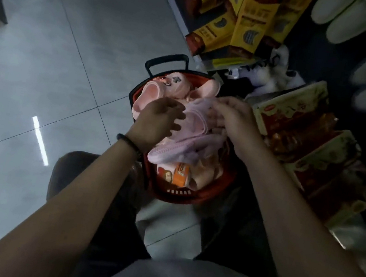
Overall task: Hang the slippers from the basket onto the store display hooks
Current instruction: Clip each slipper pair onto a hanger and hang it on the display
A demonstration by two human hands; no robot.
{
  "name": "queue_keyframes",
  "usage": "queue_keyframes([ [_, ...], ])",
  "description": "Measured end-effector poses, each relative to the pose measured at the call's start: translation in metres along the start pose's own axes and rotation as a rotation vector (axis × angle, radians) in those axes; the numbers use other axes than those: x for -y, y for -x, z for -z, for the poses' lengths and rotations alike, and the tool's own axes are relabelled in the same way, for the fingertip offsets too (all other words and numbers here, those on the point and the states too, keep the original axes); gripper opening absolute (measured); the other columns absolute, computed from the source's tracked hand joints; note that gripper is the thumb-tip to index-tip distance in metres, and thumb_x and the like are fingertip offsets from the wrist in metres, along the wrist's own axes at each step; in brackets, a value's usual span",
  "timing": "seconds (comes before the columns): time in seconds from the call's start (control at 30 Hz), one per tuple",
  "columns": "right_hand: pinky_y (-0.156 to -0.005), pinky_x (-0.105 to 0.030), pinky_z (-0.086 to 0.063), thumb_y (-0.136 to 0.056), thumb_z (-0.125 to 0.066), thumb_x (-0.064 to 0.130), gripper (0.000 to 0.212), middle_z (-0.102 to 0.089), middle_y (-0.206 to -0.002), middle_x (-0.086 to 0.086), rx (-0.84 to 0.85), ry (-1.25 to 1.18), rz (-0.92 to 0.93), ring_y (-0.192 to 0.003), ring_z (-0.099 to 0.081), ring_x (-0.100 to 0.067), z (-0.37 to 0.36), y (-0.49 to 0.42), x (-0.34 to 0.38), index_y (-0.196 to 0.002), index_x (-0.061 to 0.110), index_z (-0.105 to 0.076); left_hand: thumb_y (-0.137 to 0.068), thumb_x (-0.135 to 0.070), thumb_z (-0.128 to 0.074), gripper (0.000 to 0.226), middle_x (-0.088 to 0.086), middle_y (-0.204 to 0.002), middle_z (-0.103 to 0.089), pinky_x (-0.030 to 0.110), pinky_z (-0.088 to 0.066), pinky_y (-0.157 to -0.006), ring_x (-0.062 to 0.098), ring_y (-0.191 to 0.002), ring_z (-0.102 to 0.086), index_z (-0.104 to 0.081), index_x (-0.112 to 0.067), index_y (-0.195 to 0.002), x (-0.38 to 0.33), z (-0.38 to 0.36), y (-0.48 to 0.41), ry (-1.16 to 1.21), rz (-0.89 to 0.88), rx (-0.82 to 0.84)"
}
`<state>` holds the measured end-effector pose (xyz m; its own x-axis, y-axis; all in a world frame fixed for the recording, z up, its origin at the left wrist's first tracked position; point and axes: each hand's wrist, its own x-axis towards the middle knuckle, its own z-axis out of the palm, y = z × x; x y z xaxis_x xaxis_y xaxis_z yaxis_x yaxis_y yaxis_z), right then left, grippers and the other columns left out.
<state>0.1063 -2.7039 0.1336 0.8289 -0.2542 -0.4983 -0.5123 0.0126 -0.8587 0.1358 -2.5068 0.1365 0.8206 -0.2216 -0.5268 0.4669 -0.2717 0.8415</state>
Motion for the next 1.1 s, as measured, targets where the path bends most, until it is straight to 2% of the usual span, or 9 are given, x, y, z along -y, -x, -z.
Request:
queue_keyframes([
  [0.13, -0.061, -0.028, -0.051, -0.098, -0.066, 0.032, 0.01, -0.078, -0.091, -0.004, -0.091, -0.044, -0.016, -0.078, -0.072, -0.021, 0.009, 0.057, -0.018, -0.093, 0.026, -0.074, -0.103, -0.016, -0.059, 0.01, 0.009, -0.095, -0.074, 0.029, -0.05, -0.054, 0.025, -0.07, -0.066, -0.067, -0.017, -0.096, 0.022, -0.005, 0.06, 0.07, -0.013, 0.018],
  [0.27, -0.061, -0.03, -0.049, -0.099, -0.067, 0.031, 0.011, -0.078, -0.104, -0.016, -0.135, -0.142, -0.009, -0.083, -0.069, -0.029, 0.019, 0.105, -0.011, -0.1, 0.022, -0.072, -0.102, -0.021, -0.061, 0.013, 0.012, -0.106, -0.075, 0.032, -0.05, -0.061, 0.022, -0.074, -0.07, -0.067, -0.014, -0.111, 0.01, 0.015, 0.1, -0.033, -0.094, 0.032],
  [0.37, -0.06, -0.03, -0.05, -0.1, -0.066, 0.027, 0.016, -0.078, -0.108, -0.018, -0.116, -0.124, 0.019, -0.079, -0.071, -0.028, 0.013, 0.126, -0.006, -0.109, 0.015, -0.072, -0.099, -0.029, -0.063, 0.018, 0.012, -0.108, -0.075, 0.036, -0.052, -0.064, 0.021, -0.072, -0.071, -0.067, -0.016, -0.112, -0.005, 0.022, 0.113, -0.118, -0.153, -0.009],
  [0.53, -0.064, -0.033, -0.055, -0.095, -0.071, 0.032, 0.015, -0.078, -0.099, -0.013, -0.105, -0.074, 0.018, -0.078, -0.074, -0.024, 0.018, 0.125, -0.005, -0.102, 0.019, -0.071, -0.099, -0.027, -0.061, 0.015, 0.01, -0.108, -0.074, 0.044, -0.059, -0.074, 0.026, -0.08, -0.072, -0.067, -0.018, -0.11, -0.014, 0.021, 0.113, -0.268, -0.193, 0.041],
  [0.7, -0.074, -0.041, -0.06, -0.096, -0.065, 0.034, 0.027, -0.077, -0.103, -0.01, -0.106, 0.048, -0.162, -0.09, -0.075, -0.029, 0.018, 0.095, -0.03, -0.114, 0.015, -0.07, -0.098, -0.038, -0.064, 0.027, 0.009, -0.107, -0.073, 0.029, -0.051, -0.061, 0.026, -0.086, -0.072, -0.065, -0.02, -0.118, 0.002, 0.024, 0.072, -0.454, -0.058, 0.076],
  [0.83, -0.07, -0.038, -0.063, -0.083, -0.071, 0.029, 0.023, -0.076, -0.09, -0.007, -0.088, 0.02, -0.289, -0.08, -0.073, -0.025, 0.0, 0.068, -0.067, -0.092, 0.01, -0.079, -0.099, -0.038, -0.063, 0.029, 0.007, -0.111, -0.069, 0.027, -0.052, -0.057, 0.023, -0.082, -0.068, -0.061, -0.022, -0.123, 0.016, 0.019, 0.026, -0.557, 0.012, 0.043],
  [0.9, -0.081, -0.046, -0.066, -0.079, -0.065, 0.04, 0.037, -0.079, -0.098, -0.011, -0.122, -0.008, -0.385, -0.087, -0.076, -0.03, -0.011, 0.052, -0.095, -0.099, 0.012, -0.077, -0.096, -0.038, -0.066, 0.043, 0.011, -0.118, -0.07, 0.034, -0.057, -0.064, 0.028, -0.088, -0.07, -0.056, -0.021, -0.134, 0.027, 0.019, 0.002, -0.567, 0.073, 0.028],
  [0.97, -0.085, -0.046, -0.064, -0.084, -0.06, 0.051, 0.046, -0.077, -0.102, -0.011, -0.13, 0.01, -0.434, -0.089, -0.074, -0.029, -0.021, 0.027, -0.131, -0.107, 0.014, -0.074, -0.092, -0.04, -0.069, 0.059, 0.016, -0.128, -0.068, 0.046, -0.06, -0.084, 0.035, -0.103, -0.07, -0.05, -0.018, -0.143, 0.04, 0.022, -0.018, -0.582, 0.115, 0.005],
  [1.1, -0.056, -0.034, -0.055, -0.1, -0.056, 0.045, 0.04, -0.07, -0.099, -0.012, -0.142, -0.03, -0.564, -0.076, -0.069, -0.027, -0.04, 0.022, -0.128, -0.118, 0.01, -0.066, -0.083, -0.051, -0.069, 0.084, 0.019, -0.138, -0.061, 0.051, -0.056, -0.097, 0.041, -0.112, -0.066, -0.039, -0.015, -0.152, 0.053, 0.016, -0.046, -0.58, 0.164, 0.005],
])
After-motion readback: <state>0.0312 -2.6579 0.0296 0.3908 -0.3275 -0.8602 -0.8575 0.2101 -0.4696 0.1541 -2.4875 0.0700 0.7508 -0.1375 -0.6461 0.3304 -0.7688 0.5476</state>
